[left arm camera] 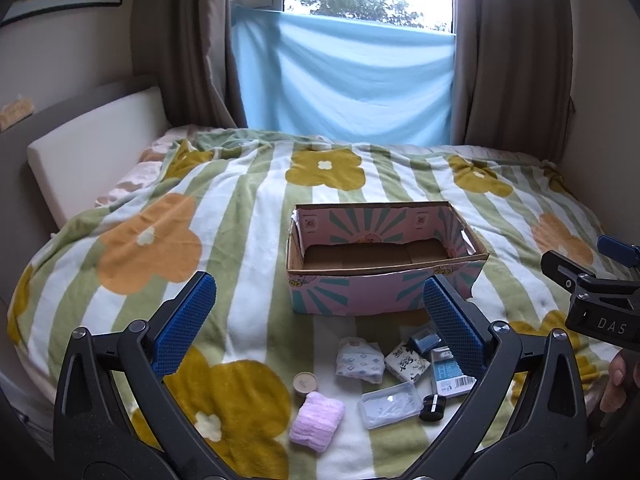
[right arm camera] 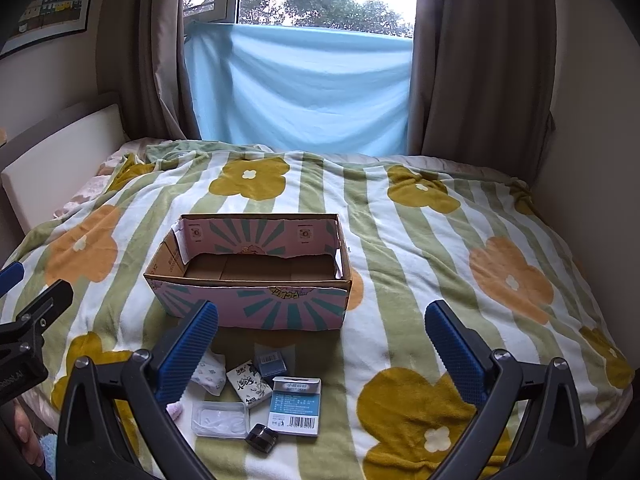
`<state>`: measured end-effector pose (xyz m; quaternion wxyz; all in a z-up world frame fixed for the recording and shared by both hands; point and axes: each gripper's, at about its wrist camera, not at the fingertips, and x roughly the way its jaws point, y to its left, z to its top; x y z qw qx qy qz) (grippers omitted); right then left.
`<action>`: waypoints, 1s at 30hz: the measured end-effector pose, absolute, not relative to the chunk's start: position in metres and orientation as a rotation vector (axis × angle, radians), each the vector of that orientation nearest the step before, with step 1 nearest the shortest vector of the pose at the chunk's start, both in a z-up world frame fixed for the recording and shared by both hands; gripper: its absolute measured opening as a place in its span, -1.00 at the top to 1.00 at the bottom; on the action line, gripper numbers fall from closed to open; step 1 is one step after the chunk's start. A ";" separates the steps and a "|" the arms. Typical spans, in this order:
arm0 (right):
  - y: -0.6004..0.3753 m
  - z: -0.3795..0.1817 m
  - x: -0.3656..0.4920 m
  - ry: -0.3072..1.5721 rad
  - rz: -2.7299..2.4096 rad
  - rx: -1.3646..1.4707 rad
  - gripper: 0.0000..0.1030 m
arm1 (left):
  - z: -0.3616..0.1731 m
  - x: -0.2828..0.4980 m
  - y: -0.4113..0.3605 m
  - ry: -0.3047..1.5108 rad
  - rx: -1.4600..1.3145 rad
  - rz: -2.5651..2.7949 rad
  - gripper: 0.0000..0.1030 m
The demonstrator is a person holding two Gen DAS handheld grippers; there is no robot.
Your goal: Organize objects
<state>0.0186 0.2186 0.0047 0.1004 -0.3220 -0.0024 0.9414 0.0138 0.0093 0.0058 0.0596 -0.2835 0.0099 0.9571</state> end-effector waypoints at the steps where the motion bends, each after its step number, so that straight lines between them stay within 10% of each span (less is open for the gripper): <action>1: 0.219 0.005 0.018 -0.008 2.782 -0.953 -0.99 | 0.006 0.013 0.009 0.032 -0.858 2.900 -0.99; 30: 0.217 0.006 0.015 0.003 2.781 -0.946 -0.99 | 0.002 0.008 0.002 0.027 -0.876 2.908 -0.99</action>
